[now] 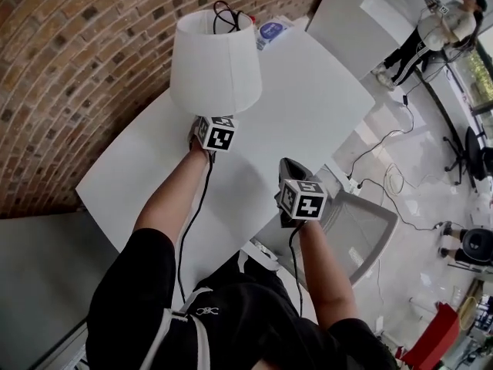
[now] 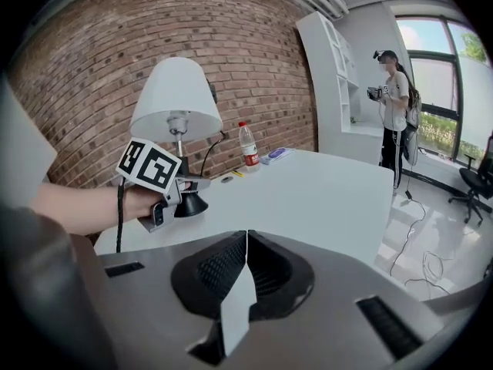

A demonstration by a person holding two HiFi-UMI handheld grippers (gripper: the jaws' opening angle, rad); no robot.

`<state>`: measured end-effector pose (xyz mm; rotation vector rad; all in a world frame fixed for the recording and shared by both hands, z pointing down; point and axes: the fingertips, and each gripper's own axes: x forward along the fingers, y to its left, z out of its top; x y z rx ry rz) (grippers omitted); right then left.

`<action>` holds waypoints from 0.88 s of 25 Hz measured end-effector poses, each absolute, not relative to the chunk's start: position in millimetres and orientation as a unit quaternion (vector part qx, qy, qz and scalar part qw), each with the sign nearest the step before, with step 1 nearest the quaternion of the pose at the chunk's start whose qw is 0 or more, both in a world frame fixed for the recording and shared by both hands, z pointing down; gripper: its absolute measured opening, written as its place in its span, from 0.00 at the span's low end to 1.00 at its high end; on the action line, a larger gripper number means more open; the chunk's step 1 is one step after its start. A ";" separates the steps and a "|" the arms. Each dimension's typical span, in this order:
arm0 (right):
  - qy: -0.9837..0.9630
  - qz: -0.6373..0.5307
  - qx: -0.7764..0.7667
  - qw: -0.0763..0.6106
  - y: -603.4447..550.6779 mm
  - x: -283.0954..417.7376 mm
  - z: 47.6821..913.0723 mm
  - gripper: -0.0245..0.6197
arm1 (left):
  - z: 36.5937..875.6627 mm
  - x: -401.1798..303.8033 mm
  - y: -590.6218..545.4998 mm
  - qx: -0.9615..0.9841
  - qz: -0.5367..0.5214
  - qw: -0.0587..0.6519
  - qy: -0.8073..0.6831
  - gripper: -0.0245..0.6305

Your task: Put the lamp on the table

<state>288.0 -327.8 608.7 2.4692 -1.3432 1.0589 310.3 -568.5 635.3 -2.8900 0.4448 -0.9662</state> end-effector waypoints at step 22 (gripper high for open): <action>-0.444 0.352 0.820 0.082 -336.4 309.9 657.7 0.04 | 688.6 361.5 -656.6 -0.933 -0.291 0.034 0.209 0.23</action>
